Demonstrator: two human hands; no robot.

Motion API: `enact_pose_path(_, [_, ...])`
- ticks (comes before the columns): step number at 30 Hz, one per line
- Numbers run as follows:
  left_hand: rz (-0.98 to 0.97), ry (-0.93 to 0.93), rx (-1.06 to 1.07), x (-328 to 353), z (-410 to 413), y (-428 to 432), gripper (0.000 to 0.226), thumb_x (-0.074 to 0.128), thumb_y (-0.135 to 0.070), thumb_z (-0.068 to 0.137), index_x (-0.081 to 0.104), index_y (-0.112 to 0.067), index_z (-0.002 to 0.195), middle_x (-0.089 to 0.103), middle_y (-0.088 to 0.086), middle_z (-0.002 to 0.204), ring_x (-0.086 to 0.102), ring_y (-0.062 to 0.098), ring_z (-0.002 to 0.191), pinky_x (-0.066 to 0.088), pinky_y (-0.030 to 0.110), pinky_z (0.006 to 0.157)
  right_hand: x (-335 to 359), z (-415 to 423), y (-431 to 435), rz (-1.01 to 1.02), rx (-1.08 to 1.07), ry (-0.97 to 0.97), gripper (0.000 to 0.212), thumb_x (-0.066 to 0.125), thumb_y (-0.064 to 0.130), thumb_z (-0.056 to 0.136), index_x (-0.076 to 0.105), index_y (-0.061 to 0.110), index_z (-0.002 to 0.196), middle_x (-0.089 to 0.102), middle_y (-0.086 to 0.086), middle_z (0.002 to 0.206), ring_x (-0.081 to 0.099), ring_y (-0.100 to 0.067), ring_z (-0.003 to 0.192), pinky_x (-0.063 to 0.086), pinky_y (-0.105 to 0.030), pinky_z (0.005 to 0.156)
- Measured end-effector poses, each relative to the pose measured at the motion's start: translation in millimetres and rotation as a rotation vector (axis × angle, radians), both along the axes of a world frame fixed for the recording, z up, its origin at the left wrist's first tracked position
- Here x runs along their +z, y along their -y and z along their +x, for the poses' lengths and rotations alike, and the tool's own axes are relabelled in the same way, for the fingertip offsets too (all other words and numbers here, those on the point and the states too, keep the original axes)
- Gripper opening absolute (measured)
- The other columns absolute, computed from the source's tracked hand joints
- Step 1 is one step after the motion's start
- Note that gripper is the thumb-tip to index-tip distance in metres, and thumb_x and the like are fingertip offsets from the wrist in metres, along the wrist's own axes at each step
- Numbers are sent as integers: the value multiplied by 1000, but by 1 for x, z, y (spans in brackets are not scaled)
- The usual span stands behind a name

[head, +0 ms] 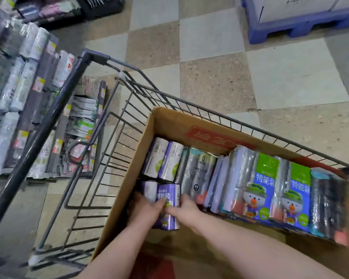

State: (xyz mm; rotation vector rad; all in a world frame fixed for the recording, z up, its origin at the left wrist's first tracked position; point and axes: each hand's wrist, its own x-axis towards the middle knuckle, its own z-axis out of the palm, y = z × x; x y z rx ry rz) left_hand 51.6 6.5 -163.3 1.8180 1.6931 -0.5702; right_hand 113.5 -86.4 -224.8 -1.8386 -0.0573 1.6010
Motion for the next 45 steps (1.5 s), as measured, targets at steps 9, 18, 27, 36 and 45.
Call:
enact_pose_path(9, [-33, 57, 76, 5, -4, 0, 69, 74, -21, 81, 39, 0, 137, 50, 19, 136, 52, 31, 123, 42, 32, 95, 3, 9, 25, 62, -156, -118, 37, 65, 16, 79, 50, 16, 113, 65, -2, 102, 67, -16, 89, 56, -26, 76])
enact_pose_path(18, [-214, 395, 220, 27, 4, 12, 69, 71, -26, 50, 61, -2, 114, 70, 16, 99, 68, 27, 82, 52, 28, 65, 29, 23, 56, 98, -410, -60, 77, 56, 38, 65, 39, 8, 134, 57, -15, 125, 59, -29, 111, 52, -38, 90])
enact_pose_path(27, [-349, 601, -41, 59, 4, 14, 36, 63, -6, 85, 54, -6, 120, 65, 10, 93, 62, 19, 72, 45, 24, 50, 87, 3, 98, 120, -611, 208, 63, 67, 27, 89, 35, 11, 140, 48, 2, 130, 52, -17, 117, 43, -26, 94])
enact_pose_path(36, [-598, 823, -311, 110, -4, 34, 23, 57, -11, 90, 59, -8, 113, 63, 2, 86, 59, 14, 72, 45, 26, 60, 128, -49, 143, 136, -980, 457, 102, 76, 56, 45, 53, 7, 131, 68, -10, 116, 67, -21, 101, 53, -28, 81])
enact_pose_path(45, [-950, 823, -534, 131, -19, 125, 32, 67, -21, 85, 57, -15, 116, 70, 10, 99, 68, 21, 74, 52, 23, 51, 178, -139, 230, 39, -1355, 598, 73, 79, 47, 55, 63, 5, 112, 73, -11, 99, 72, -22, 78, 57, -28, 66])
